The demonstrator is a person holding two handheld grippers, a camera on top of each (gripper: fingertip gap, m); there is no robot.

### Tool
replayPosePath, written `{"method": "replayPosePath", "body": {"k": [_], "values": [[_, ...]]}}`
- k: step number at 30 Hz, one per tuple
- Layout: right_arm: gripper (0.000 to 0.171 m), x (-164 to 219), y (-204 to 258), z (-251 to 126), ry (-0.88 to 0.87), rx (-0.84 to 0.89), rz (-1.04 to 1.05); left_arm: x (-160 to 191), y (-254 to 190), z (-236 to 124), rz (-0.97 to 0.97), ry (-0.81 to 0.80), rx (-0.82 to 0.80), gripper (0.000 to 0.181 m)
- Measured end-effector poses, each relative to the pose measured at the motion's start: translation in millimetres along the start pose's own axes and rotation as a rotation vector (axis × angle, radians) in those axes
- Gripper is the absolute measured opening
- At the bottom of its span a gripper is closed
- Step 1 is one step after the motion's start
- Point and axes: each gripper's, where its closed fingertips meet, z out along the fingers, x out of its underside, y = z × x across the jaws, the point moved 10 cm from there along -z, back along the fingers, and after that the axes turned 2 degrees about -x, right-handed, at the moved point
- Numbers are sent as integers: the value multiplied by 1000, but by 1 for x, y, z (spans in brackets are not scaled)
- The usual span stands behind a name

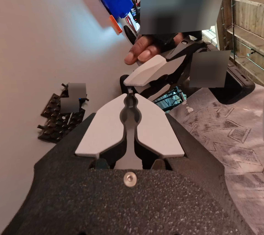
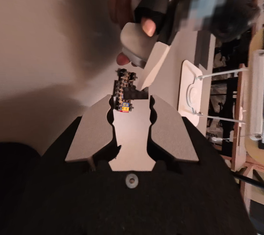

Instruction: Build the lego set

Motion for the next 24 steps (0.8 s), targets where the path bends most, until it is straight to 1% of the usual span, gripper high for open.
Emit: {"method": "replayPosePath", "body": {"k": [4, 8, 10, 12, 14, 16, 18, 24], "values": [[34, -2, -3, 7, 3, 17, 7, 0, 3, -1, -12, -3, -21, 4], [33, 2, -11, 9, -4, -16, 87, -4, 7, -2, -19, -39, -21, 5], [33, 8, -18, 9, -15, -72, 167, -8, 9, -9, 16, -69, -97, 21], [33, 20, -25, 14, 10, -140, 262, -12, 10, -19, 96, -77, -232, 24], [33, 32, -29, 22, 47, -202, 330, -13, 10, -28, 215, -55, -393, 24], [34, 40, -30, 31, 63, -262, 395, -11, 9, -33, 311, -35, -502, 24], [34, 43, -29, 38, 75, -294, 412, -9, 10, -34, 347, -30, -540, 23], [34, 46, -30, 50, 109, -369, 408, -5, 22, -33, 349, -1, -571, 21]]}}
